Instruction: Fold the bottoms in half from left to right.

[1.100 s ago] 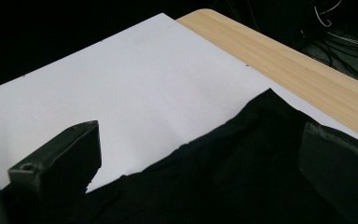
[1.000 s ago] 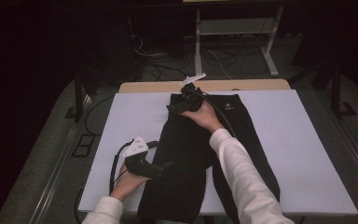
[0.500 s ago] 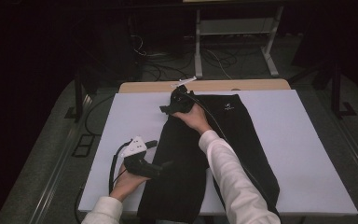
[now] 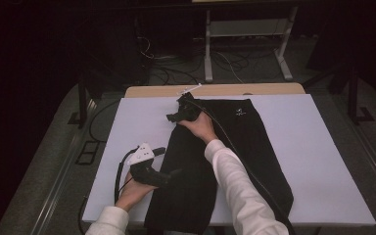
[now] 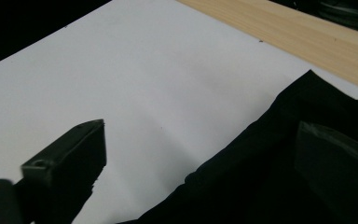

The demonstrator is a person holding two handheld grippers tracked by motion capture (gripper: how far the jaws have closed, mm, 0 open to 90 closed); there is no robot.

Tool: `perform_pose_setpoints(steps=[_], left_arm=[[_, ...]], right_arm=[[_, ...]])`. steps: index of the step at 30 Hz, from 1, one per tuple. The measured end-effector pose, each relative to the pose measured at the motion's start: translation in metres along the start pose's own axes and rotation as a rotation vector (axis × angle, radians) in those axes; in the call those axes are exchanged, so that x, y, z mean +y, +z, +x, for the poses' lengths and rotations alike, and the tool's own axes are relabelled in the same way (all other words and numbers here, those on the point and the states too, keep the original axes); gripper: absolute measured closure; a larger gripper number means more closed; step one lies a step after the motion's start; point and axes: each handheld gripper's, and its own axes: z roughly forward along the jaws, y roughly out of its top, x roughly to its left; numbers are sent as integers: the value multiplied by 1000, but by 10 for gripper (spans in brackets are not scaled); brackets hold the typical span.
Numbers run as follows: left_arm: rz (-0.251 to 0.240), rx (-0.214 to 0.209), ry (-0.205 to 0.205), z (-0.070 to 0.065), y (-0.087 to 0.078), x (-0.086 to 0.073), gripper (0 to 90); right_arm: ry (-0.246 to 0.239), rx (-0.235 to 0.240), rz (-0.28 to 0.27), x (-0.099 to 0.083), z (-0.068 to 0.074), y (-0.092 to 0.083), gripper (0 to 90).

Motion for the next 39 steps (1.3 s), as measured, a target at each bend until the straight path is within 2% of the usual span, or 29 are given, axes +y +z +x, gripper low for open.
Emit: perform_pose_setpoints(steps=[2, 4, 5, 8, 9, 14, 22, 25, 26, 29, 35, 36, 37, 39], left_arm=[[-1, 1, 1, 0, 0, 0, 0], [0, 0, 1, 0, 0, 0, 0], [0, 0, 1, 0, 0, 0, 0], [0, 0, 1, 0, 0, 0, 0], [0, 0, 1, 0, 0, 0, 0], [0, 0, 1, 0, 0, 0, 0], [0, 0, 0, 0, 0, 0, 0], [0, 0, 1, 0, 1, 0, 0], [2, 0, -1, 1, 1, 0, 0], [4, 1, -3, 1, 1, 0, 0], [1, 4, -5, 2, 0, 0, 0], [1, 4, -5, 2, 0, 0, 0], [4, 5, -5, 2, 0, -1, 0], [8, 8, -6, 3, 0, -1, 0]], right_arm=[[11, 3, 12, -1, -1, 0, 136], [13, 7, 17, -1, -1, 0, 153], [13, -21, 17, 0, 0, 0, 182], [13, -33, 25, 0, 0, 0, 215], [28, -64, 24, 0, -1, -1, 261], [62, -89, 18, 0, -6, -1, 347], [76, -110, 21, -1, -5, 0, 448], [83, -122, 30, -2, -5, 2, 451], [84, -137, 47, -4, -4, 4, 476], [96, -135, 57, -5, -4, 6, 505], [79, -146, 76, -6, -1, 9, 696], [79, -146, 76, -6, -1, 9, 696], [91, -151, 82, -6, 0, 10, 761], [101, -157, 86, -5, 1, 10, 831]])
